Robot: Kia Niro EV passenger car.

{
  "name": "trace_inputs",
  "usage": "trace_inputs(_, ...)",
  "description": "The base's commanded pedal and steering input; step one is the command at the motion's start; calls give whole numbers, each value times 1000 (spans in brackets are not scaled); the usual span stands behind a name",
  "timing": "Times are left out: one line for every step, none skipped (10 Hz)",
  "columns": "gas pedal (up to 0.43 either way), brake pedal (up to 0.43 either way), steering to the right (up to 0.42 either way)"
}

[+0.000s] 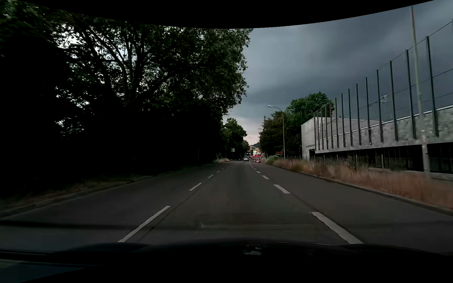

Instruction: Follow the waypoints while adhering to traffic rules and regulations

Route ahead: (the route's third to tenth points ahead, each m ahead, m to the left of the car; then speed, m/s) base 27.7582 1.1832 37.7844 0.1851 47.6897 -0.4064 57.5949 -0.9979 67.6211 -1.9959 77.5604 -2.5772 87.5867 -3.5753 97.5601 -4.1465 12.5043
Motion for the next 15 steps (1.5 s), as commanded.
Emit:
trace_inputs(67,0,3)
trace_inputs(67,0,3)
trace_inputs(67,0,3)
trace_inputs(67,0,3)
trace_inputs(67,0,3)
trace_inputs(67,0,3)
trace_inputs(67,0,3)
trace_inputs(67,0,3)
trace_inputs(67,0,3)
trace_inputs(67,0,3)
trace_inputs(67,0,3)
trace_inputs(67,0,3)
trace_inputs(67,0,3)
trace_inputs(67,0,3)
trace_inputs(67,0,3)
